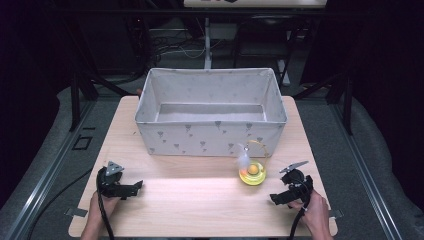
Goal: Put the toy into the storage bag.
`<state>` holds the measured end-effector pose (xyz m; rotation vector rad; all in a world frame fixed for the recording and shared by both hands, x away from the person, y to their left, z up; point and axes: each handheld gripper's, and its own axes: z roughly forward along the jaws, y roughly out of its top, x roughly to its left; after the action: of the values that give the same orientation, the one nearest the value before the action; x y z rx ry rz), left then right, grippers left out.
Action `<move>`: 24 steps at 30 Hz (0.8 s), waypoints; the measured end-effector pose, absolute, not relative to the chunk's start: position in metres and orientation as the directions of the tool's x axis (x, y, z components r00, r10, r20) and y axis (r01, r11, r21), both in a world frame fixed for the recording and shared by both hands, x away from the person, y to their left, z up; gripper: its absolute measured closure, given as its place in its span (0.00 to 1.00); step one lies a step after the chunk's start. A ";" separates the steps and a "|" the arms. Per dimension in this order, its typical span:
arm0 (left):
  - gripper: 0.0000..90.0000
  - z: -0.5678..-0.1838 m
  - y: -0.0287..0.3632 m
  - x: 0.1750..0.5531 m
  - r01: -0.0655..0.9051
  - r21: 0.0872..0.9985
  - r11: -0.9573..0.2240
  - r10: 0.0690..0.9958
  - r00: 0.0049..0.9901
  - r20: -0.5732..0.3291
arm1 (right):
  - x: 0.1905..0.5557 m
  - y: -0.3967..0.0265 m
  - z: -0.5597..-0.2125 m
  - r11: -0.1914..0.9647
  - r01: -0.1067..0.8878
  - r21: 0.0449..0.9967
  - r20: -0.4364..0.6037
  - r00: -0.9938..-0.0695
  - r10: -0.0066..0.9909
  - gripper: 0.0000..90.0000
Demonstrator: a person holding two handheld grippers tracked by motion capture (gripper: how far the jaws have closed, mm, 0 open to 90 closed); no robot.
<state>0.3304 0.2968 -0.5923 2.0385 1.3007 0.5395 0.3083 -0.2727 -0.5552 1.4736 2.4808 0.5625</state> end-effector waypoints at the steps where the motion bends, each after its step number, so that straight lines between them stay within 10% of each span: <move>1: 0.00 -0.592 0.297 0.330 0.638 0.711 -0.295 0.906 0.423 -0.003 | 0.308 -0.272 -0.555 0.436 0.796 0.419 0.020 -0.488 0.872 0.00; 24: 0.00 -0.592 0.297 0.330 0.639 0.712 -0.293 0.907 0.421 -0.005 | 0.315 -0.265 -0.518 0.475 0.788 0.392 0.040 -0.531 0.847 0.00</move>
<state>0.3302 0.2966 -0.5923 2.0365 1.3030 0.5389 0.3153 -0.2653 -0.5183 1.4290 2.5576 0.5525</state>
